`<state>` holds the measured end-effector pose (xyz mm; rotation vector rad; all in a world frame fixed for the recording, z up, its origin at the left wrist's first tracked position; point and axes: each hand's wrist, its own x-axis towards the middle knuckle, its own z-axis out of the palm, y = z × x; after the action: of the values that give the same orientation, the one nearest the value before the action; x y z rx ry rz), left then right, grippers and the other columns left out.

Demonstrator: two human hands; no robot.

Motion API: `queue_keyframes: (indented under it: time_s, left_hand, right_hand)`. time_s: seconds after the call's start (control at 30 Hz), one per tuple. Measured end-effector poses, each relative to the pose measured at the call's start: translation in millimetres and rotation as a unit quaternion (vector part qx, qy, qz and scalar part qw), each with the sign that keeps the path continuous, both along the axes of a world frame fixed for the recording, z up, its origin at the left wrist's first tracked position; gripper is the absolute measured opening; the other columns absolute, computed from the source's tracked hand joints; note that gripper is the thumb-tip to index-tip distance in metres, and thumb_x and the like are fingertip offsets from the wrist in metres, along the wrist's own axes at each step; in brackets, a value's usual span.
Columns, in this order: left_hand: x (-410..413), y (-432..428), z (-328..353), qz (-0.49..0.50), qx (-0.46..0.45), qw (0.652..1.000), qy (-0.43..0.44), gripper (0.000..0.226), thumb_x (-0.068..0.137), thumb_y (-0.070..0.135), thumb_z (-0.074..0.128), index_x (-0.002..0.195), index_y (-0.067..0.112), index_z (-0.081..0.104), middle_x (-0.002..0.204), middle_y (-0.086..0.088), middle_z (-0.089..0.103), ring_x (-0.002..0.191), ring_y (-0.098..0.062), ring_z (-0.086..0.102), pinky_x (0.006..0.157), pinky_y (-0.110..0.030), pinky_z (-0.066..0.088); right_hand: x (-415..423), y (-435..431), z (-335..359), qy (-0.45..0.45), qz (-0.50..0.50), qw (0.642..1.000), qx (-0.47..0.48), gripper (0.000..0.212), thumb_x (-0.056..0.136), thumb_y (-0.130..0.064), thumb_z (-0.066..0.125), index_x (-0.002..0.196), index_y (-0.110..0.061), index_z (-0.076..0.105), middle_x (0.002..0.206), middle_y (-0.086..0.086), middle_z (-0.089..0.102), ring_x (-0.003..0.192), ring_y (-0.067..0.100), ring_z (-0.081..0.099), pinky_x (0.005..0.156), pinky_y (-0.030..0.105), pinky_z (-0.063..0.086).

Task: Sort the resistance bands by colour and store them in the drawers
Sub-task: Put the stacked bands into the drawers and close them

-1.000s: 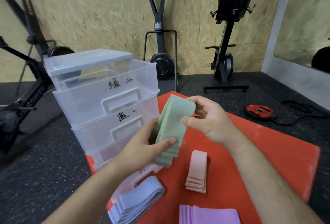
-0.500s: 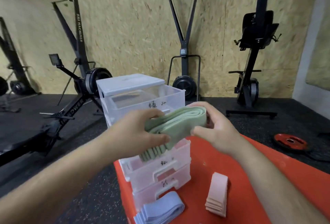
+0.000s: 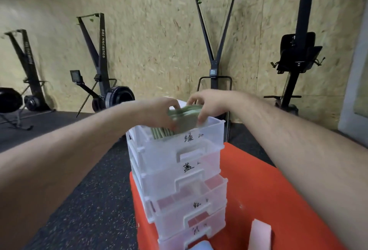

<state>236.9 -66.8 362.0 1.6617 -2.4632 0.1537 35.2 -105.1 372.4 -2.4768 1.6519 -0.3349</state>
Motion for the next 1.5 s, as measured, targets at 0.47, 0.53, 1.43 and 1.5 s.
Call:
queue_keyframes:
  time_s: [0.47, 0.53, 1.43, 1.5]
  left_hand:
    - [3.9, -35.9, -40.2, -0.023, 0.101, 0.994, -0.039, 0.039, 0.098, 0.035, 0.048, 0.136, 0.04, 0.046, 0.114, 0.006, 0.058, 0.097, -0.018, 0.056, 0.085, -0.033, 0.048]
    - [9.4, -29.3, -37.2, -0.014, 0.104, 0.994, -0.001, 0.041, 0.095, 0.042, 0.054, 0.135, 0.04, 0.048, 0.118, 0.008, 0.06, 0.105, -0.016, 0.058, 0.093, -0.033, 0.049]
    - [8.6, 27.9, -136.7, 0.063, -0.18, 0.981, -0.034, 0.058, 0.101, 0.055, 0.026, 0.153, 0.031, 0.026, 0.161, -0.001, 0.029, 0.145, -0.024, 0.028, 0.116, -0.042, 0.019]
    - [2.3, 41.5, -142.4, 0.039, -0.199, 0.979, -0.02, 0.059, 0.1, 0.054, 0.027, 0.152, 0.028, 0.029, 0.159, -0.002, 0.033, 0.147, -0.025, 0.028, 0.119, -0.043, 0.017]
  right_hand:
    - [9.7, -23.0, -27.8, 0.058, 0.004, 0.993, 0.101, 0.047, 0.087, -0.035, 0.074, 0.133, -0.034, 0.063, 0.128, -0.013, 0.061, 0.121, 0.013, 0.057, 0.102, 0.032, 0.043]
    - [-2.7, -14.3, -39.1, -0.106, 0.034, 0.993, 0.041, 0.038, 0.088, -0.034, 0.073, 0.125, -0.031, 0.068, 0.124, -0.012, 0.066, 0.119, 0.01, 0.059, 0.109, 0.036, 0.043]
    - [39.7, 40.2, -159.0, -0.012, -0.014, 0.98, -0.196, 0.052, 0.104, -0.026, 0.033, 0.156, -0.029, 0.03, 0.16, -0.007, 0.036, 0.148, 0.022, 0.026, 0.116, 0.047, 0.024]
    - [36.6, 53.3, -164.4, -0.014, -0.003, 0.98, -0.2, 0.049, 0.103, -0.024, 0.035, 0.153, -0.023, 0.035, 0.158, -0.005, 0.038, 0.149, 0.024, 0.026, 0.117, 0.045, 0.022]
